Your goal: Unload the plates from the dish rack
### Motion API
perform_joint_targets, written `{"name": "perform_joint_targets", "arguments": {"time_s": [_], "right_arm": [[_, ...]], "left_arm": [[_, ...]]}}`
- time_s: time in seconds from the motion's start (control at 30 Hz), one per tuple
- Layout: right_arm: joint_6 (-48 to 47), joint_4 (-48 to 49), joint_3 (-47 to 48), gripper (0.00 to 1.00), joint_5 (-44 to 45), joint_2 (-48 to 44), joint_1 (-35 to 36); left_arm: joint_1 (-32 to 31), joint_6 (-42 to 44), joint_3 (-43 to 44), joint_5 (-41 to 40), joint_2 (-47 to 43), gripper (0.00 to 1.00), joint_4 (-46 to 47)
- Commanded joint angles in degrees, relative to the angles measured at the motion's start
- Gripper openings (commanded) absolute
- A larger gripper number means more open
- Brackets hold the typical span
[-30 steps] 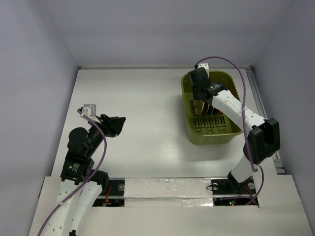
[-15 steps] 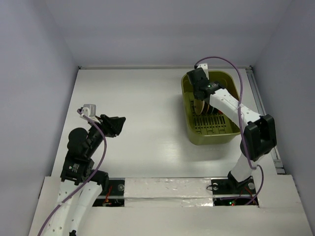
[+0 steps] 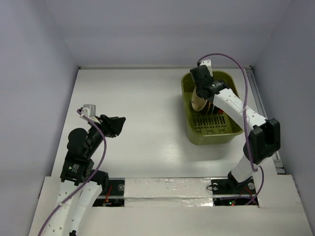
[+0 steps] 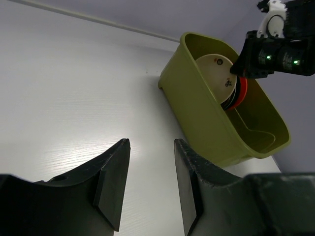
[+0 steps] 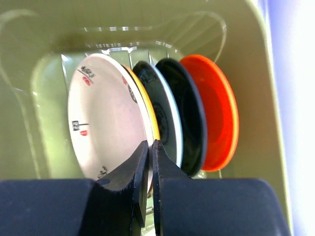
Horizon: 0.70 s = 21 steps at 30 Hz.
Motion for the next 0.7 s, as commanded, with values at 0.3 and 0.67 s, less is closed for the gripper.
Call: {"name": "perform_joint_targets", "arguments": {"time_s": [0.3,0.67], "right_arm": [[-0.61,-4.25,11.03,0.0,4.75,-14.17,4.34],[5.1,0.75,10.79,0.0,-15.27,-19.28,9.61]], "left_arm": [[-0.33,0.07,-0.53,0.11,-0.51,0.38,2.62],[1.52,-0.28,-0.18,-2.43,-2.61,0.38,1.83]]}}
